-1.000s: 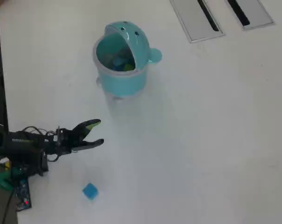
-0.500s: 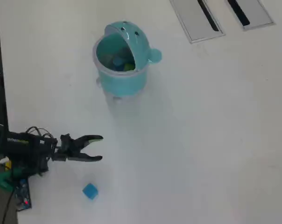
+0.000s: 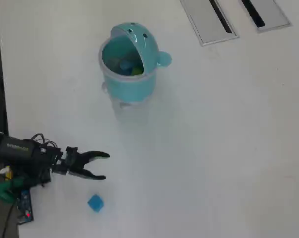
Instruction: Grasp RGB lego blocks and put them in the bin one by one.
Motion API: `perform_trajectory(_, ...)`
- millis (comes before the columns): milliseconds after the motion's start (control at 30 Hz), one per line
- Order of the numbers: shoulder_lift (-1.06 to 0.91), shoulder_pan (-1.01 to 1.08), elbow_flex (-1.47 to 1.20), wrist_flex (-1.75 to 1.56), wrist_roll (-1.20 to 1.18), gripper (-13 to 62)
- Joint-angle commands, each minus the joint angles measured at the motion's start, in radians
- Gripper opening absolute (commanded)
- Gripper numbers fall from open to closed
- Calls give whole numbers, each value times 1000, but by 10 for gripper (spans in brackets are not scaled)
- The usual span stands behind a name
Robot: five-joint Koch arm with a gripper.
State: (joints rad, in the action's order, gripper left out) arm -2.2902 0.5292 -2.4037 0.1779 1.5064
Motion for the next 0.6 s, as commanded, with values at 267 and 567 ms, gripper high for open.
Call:
perform_trajectory(267, -57, 101, 196, 301, -20, 304)
perform_trajectory(567, 195, 218, 387, 594, -43, 289)
